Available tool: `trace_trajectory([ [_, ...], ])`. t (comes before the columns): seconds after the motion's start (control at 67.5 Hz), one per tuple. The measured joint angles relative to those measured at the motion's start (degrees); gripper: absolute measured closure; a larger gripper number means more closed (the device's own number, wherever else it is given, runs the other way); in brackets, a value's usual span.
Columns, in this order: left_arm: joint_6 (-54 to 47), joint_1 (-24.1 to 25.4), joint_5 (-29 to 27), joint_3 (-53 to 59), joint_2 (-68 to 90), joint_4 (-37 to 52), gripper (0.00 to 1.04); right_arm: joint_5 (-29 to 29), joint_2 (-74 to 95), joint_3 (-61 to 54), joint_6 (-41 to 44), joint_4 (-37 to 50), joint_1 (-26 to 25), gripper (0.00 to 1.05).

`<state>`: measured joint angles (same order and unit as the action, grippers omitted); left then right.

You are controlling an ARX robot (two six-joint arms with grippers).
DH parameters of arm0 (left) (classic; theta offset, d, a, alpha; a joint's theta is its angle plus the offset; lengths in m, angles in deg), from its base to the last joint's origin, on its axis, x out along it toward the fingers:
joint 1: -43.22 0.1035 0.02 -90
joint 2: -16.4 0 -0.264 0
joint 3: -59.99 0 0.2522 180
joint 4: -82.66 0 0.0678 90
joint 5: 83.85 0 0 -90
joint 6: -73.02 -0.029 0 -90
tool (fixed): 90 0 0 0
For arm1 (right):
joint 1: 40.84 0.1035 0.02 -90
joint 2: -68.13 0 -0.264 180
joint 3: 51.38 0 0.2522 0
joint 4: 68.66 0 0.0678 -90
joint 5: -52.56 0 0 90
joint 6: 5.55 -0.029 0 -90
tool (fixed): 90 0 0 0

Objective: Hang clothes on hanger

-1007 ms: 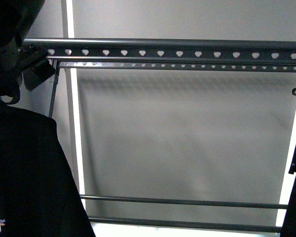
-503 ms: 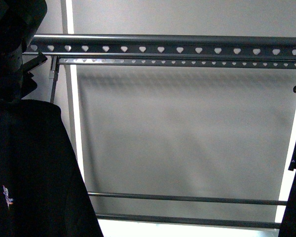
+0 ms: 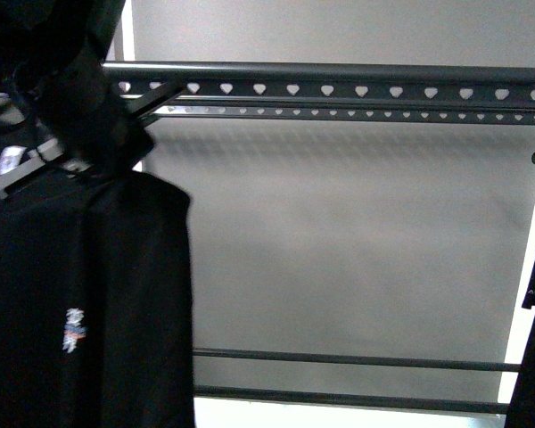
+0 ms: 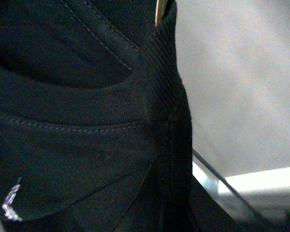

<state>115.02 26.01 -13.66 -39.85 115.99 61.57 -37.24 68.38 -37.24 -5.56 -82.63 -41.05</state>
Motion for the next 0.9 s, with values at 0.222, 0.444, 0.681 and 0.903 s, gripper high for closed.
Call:
trace_trajectory([
  [0.222,-24.39,-8.9,24.09,4.68,-7.56,3.48,1.01,0.0,0.0,0.0,0.0,0.0,0.0,0.07],
  [0.444,-54.47,-5.66,45.77,5.33,-11.17,-4.37,1.01,-0.11,0.0,0.0,0.02,0.0,0.0,0.07],
  [0.681,-81.85,-0.37,45.05,0.57,-7.91,-4.2,1.01,-0.15,0.0,0.0,0.02,0.0,0.0,0.07],
  [0.903,-96.94,-1.31,44.92,-3.58,-4.09,2.21,1.01,-0.11,0.0,0.0,0.02,0.0,0.0,0.07],
])
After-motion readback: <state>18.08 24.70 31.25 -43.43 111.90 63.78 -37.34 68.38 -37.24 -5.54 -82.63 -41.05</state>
